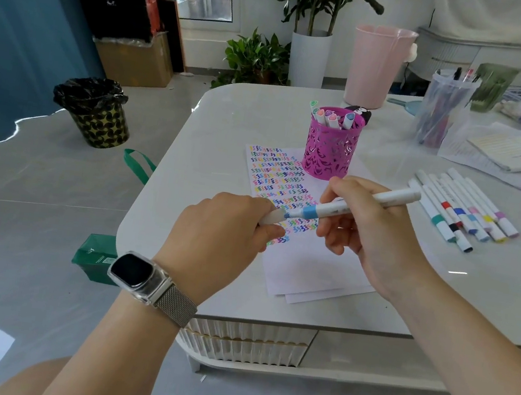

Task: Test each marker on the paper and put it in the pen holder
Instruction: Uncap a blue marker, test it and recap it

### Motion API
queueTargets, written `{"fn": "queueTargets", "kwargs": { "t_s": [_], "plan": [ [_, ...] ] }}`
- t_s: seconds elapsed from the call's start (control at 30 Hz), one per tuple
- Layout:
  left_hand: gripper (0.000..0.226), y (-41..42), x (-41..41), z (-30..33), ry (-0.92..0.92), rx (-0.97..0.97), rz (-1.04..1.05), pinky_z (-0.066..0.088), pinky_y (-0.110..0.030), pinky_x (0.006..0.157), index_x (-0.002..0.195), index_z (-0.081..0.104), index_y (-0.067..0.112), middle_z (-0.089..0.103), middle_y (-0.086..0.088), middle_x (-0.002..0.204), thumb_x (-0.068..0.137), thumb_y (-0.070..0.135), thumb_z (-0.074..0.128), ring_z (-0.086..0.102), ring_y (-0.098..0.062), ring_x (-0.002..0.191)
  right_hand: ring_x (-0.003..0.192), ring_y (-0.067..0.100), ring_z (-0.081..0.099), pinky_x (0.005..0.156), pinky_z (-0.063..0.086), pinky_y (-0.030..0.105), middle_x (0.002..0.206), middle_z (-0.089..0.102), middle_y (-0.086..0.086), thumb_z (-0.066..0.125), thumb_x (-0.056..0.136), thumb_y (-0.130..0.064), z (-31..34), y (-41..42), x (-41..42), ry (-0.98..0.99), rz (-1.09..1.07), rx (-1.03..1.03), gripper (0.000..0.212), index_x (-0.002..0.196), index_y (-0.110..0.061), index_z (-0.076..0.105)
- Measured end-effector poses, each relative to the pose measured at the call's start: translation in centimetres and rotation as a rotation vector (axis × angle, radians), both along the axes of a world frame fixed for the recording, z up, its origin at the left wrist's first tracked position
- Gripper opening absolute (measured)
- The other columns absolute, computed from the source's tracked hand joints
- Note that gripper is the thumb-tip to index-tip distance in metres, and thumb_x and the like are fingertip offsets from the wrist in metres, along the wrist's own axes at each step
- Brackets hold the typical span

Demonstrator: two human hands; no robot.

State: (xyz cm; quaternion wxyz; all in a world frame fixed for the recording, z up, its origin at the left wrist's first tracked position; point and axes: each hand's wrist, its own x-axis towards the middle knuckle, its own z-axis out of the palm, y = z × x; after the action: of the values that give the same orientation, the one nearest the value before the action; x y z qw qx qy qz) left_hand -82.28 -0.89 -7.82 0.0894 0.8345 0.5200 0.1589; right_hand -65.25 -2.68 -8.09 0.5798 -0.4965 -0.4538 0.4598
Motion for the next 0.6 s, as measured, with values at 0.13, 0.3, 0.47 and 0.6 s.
{"fn": "queueTargets", "kwargs": {
  "t_s": [0.13,0.3,0.47,0.6],
  "plan": [
    [0.024,-0.1,0.1,0.0,0.014,0.032,-0.021,0.048,-0.032,0.067,0.097,0.06,0.027,0.066,0.01,0.079,0.093,0.046,0.045,0.058,-0.015,0.076,0.038,0.016,0.045,0.037,0.036,0.021,0.047,0.056,0.009,0.052,0.093,-0.014,-0.1,0.1,-0.1,-0.001,0.0,-0.008,0.033,0.062,-0.008,0.058],
    [0.023,-0.4,0.5,-0.2,0.015,0.073,-0.072,0.047,-0.033,0.068,0.099,0.058,0.031,0.067,0.01,0.08,0.093,0.048,0.042,0.059,-0.015,0.078,0.034,0.015,0.043,0.036,0.034,0.019,0.044,0.055,0.006,0.062,0.09,-0.015,-0.4,0.1,-0.4,-0.015,-0.028,-0.014,0.033,0.059,-0.008,0.052],
    [0.036,-0.4,1.0,-1.2,0.014,0.247,-0.09,0.048,-0.039,0.061,0.09,0.053,0.024,0.065,0.004,0.074,0.095,0.05,0.029,0.06,-0.024,0.069,0.034,0.014,0.04,0.037,0.031,0.018,0.041,0.051,0.003,0.062,0.089,-0.014,-0.5,0.0,-0.6,0.085,-0.065,-0.041,0.035,0.059,-0.011,0.044],
    [0.044,-0.3,1.4,-2.1,-0.007,0.412,-0.113,0.038,-0.03,0.039,0.079,0.061,0.017,0.056,0.003,0.051,0.086,0.045,0.026,0.051,-0.024,0.043,0.034,0.013,0.038,0.037,0.031,0.018,0.04,0.048,0.002,0.061,0.09,-0.015,-0.9,-0.1,-0.8,0.121,-0.074,-0.098,0.037,0.058,-0.014,0.043]
  ]
}}
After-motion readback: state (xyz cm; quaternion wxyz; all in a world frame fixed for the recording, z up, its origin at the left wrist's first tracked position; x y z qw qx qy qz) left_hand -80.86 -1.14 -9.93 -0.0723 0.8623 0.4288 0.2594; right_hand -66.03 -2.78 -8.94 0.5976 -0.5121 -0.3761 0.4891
